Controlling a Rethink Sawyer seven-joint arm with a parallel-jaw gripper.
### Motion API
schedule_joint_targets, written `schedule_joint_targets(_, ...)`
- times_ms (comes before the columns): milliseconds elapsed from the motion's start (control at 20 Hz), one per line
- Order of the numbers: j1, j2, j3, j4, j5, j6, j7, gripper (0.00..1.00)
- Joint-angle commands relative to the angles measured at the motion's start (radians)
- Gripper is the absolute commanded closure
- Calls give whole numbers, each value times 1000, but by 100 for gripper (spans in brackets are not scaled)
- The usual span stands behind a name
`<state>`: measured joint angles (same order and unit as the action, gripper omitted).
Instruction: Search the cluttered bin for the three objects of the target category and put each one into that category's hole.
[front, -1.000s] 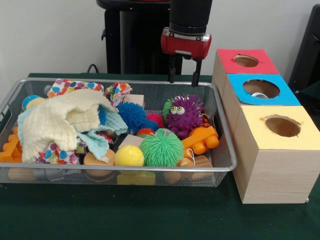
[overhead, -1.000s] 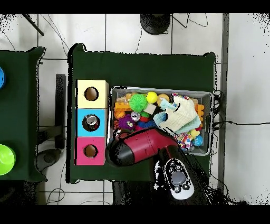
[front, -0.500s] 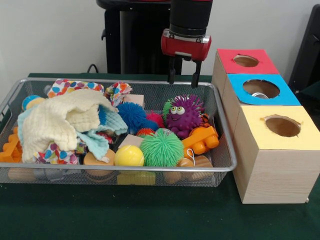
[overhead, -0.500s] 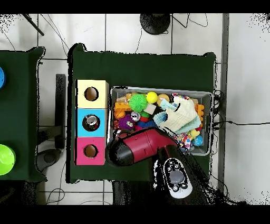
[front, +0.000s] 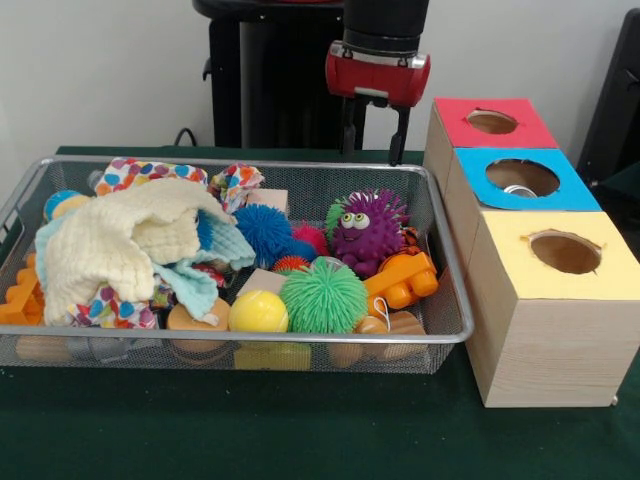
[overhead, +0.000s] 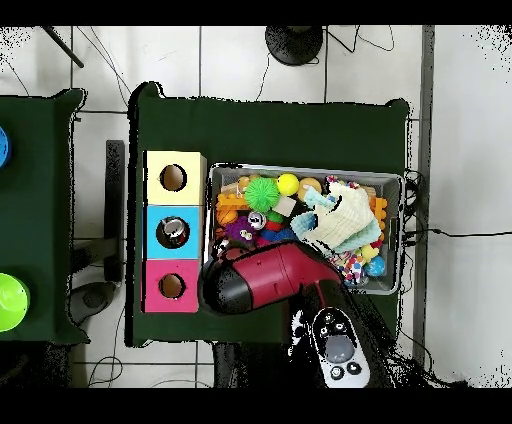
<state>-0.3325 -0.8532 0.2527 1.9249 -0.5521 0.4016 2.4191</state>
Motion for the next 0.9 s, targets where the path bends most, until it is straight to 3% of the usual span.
schedule_joint_targets(50, -40, -36, 40, 6, 48, 38, -21, 0)
schedule_joint_targets(400, -30, -26, 27, 16, 41, 19, -15, 0)
schedule_joint_targets(900, -29, -90, 38, 29, 66, 116, -70, 0)
